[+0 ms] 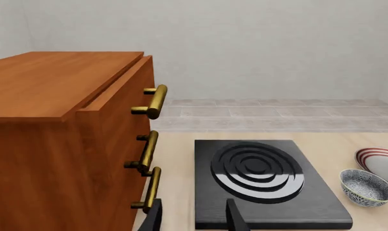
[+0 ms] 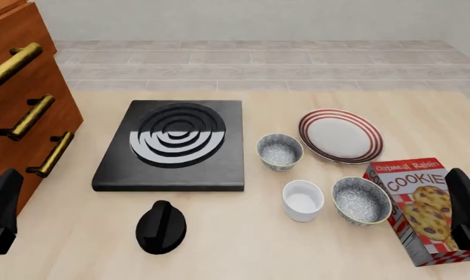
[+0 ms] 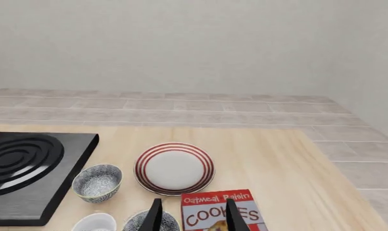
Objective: Pick the akita bowl from table center and place it on the plate.
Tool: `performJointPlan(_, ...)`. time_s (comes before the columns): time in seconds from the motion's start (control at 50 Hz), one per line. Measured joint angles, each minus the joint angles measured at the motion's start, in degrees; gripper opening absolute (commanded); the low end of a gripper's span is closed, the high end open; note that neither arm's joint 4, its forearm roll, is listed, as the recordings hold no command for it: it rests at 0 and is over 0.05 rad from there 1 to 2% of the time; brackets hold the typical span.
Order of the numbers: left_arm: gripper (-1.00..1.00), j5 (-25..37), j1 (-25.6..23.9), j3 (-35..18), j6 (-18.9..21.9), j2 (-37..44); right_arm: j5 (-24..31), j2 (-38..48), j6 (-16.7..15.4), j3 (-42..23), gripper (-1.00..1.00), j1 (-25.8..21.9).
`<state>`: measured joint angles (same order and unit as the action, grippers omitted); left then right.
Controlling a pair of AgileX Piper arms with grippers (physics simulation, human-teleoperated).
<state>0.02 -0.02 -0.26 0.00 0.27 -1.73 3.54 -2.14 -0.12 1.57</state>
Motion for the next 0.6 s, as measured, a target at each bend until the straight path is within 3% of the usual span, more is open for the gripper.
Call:
performJointPlan(0.18,1.00,0.15,0.01,-0.07,0.00,-0.05,3.45,-1.81,2.72,-1.73,1.00,-0.60)
performJointPlan(0.42,1.00,0.41,0.02,-0.24,-0.01,-0.15,9.55,-2.24,3.13,-8.08,1.00,-1.16)
performJointPlan(0.6,1.00,0.51,0.02,-0.31,-0.01,-0.19,11.86,3.14,2.52,-14.81,1.00,-3.14)
